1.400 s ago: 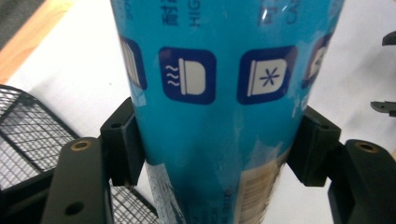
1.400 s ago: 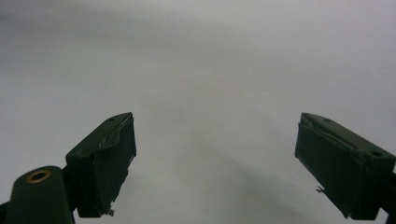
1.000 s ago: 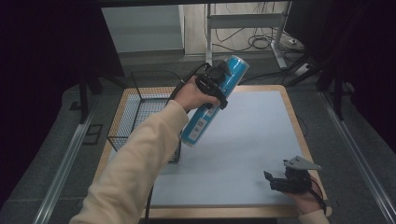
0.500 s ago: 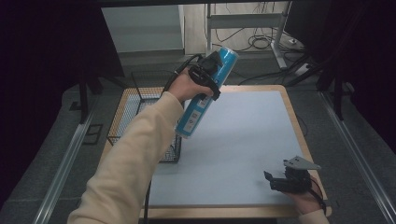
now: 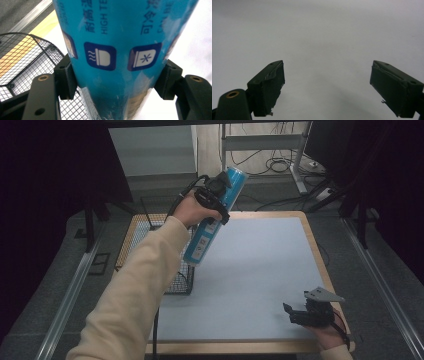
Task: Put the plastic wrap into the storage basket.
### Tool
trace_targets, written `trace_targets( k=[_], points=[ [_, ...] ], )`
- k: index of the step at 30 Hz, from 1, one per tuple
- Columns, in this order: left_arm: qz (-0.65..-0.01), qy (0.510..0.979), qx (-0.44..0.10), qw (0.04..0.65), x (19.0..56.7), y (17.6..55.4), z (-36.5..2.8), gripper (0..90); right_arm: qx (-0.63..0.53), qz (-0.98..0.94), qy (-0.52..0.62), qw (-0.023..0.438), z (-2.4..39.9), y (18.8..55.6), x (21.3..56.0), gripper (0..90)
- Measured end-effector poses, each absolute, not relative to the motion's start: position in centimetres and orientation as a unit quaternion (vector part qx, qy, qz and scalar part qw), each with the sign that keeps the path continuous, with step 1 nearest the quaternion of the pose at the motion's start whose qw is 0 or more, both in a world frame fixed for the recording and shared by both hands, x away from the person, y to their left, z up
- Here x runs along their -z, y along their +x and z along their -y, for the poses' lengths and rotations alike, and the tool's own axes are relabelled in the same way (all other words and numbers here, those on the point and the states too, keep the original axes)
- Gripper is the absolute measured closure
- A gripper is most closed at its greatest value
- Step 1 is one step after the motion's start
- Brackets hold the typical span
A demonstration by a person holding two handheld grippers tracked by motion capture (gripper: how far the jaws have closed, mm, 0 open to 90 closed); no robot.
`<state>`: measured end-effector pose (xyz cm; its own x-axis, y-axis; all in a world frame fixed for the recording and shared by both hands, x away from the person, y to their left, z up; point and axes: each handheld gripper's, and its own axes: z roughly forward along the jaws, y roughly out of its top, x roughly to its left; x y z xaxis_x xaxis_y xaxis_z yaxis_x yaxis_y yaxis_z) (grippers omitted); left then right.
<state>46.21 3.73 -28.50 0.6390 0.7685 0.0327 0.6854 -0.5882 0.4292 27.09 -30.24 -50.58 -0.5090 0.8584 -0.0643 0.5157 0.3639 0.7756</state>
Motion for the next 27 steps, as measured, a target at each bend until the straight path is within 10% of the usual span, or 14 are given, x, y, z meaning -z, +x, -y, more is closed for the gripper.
trace_targets(
  k=[27],
  points=[
    [-0.455, 0.864, -0.121, 0.178, 28.8, 46.2, -9.9, 31.6, -0.358, -0.791, 0.436, 0.237, 30.2, 27.1, 50.7, 12.7]
  ],
)
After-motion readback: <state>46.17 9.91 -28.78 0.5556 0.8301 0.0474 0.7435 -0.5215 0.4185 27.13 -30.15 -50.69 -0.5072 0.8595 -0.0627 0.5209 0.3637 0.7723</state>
